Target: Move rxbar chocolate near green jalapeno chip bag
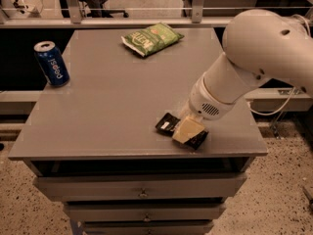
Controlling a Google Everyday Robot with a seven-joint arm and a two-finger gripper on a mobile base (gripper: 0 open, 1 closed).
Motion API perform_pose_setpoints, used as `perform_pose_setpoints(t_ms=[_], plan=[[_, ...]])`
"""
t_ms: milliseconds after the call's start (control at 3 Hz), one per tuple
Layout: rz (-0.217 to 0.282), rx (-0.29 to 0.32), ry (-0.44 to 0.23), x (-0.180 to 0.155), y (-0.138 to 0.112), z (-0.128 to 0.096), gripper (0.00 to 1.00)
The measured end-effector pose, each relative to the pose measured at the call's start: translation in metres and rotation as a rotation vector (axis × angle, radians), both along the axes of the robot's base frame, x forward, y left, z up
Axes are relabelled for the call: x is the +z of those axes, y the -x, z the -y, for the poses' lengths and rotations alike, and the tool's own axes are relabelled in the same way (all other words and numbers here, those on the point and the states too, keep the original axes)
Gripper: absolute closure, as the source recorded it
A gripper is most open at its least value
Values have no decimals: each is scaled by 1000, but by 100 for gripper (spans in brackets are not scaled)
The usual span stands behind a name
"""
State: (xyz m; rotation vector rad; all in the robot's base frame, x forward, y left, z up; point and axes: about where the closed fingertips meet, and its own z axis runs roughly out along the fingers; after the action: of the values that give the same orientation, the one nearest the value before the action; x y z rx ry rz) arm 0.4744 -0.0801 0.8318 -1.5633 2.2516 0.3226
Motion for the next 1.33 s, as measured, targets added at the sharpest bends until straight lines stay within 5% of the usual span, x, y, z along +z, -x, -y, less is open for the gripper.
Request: perform_pose_setpoints(t_ms=[667,1000,1333], plan=[[79,14,-49,60,-35,-8,100],[85,17,-55,60,-35,-9,100],[191,50,-55,74,-75,-24,100]])
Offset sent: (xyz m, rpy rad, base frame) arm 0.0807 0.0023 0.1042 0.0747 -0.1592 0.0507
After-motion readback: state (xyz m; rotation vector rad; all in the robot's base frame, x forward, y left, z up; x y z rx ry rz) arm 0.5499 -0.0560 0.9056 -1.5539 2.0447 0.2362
